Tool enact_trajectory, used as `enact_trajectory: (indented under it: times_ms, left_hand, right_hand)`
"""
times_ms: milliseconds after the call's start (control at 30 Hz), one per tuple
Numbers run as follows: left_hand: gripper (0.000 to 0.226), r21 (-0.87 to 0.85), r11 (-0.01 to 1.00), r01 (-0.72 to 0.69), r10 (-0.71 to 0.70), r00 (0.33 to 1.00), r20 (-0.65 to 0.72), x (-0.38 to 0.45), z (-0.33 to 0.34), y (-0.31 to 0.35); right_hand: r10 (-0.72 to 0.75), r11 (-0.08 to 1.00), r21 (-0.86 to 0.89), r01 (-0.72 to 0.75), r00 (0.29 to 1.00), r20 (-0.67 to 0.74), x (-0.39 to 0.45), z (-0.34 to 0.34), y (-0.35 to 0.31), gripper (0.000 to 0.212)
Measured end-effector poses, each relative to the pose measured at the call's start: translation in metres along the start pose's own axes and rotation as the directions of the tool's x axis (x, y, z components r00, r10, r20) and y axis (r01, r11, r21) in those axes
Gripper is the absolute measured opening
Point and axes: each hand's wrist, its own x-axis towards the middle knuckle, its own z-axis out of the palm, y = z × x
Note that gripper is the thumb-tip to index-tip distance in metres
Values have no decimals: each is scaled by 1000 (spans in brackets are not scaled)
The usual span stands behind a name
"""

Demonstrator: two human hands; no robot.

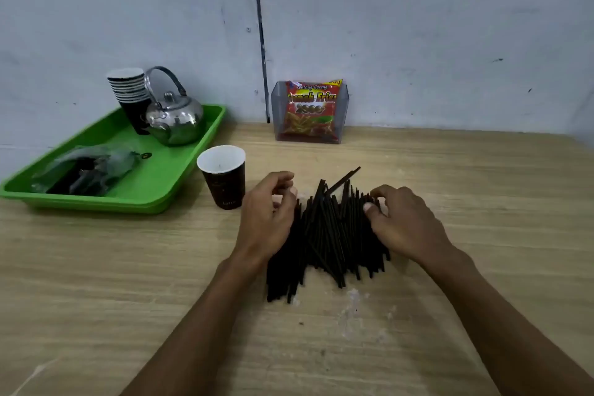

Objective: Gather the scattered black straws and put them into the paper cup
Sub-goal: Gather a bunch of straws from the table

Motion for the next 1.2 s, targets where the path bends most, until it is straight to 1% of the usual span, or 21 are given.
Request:
enact_trajectory:
  times_ms: [67,133,233,433,567,667,800,867,1000,1033,1133,1200]
  left_hand:
    - [21,-41,999,20,-25,994,-110,4,1,-2]
    - [18,-59,998,28,-37,987,-157,6,1,-4]
    - [17,-58,998,30,-38,988,-147,7,2,-6]
    - [16,-36,998,56,-60,988,-142,6,4,-8]
    - [14,-19,999,38,-41,985,-166,6,3,-7]
    - [14,-25,999,42,-45,986,-163,6,2,-8]
    - [14,-8,999,38,-39,985,-166,7,2,-9]
    - [14,5,999,32,-31,987,-159,8,2,-9]
    - [14,6,999,35,-33,988,-150,7,4,-11]
    - [14,6,999,34,-33,987,-154,7,4,-11]
    - [14,12,999,32,-30,986,-162,6,4,-11]
    - [15,16,999,30,-27,987,-160,6,4,-10]
  right_hand:
    - [39,997,-69,-39,999,1,5,4,1,47]
    - [72,994,-81,-70,997,16,6,6,-3,51]
    - [79,995,-68,-79,997,-4,6,14,-12,56]
    - [105,982,-153,-115,992,-72,11,29,-23,63]
    - [157,976,-143,-164,986,-61,24,27,-21,67]
    - [181,981,-65,-180,983,9,35,18,-18,65]
    - [185,982,32,-187,981,52,42,10,-10,61]
    - [194,976,86,-199,979,59,42,7,-6,65]
    - [196,969,147,-197,980,24,40,6,-3,68]
    - [193,972,136,-193,981,9,39,6,-3,69]
    - [193,981,4,-193,981,-5,33,6,-4,68]
    - [207,978,-23,-207,978,8,29,5,-4,65]
